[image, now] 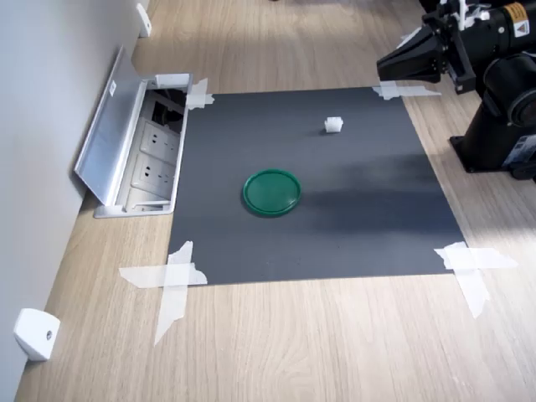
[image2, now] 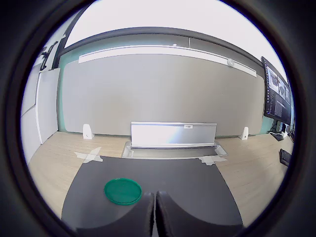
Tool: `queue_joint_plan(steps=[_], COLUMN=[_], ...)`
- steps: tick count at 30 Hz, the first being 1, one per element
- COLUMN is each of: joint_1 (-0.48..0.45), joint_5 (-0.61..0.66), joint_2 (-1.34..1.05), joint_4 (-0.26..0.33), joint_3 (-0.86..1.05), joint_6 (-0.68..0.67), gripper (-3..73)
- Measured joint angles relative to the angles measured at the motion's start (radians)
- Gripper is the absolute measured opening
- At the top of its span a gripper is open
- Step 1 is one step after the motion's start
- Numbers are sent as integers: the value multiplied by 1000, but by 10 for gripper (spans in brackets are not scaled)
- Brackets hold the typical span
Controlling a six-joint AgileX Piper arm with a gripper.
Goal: Grasp a white terminal and put it on the green lid.
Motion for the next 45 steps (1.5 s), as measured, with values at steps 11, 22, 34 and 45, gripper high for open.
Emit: queue_joint_plan(steps=[11,22,34,45], joint_1=[0,0,0,0], joint_5=[-1,76,777,912], joint_2=[0,83,456,573], joint_4=[1,0,-48,-83], joint_3=[2,-111,-569,-701], joint_6=[0,-44,-45,-125], gripper=[-9,-9,-9,-9])
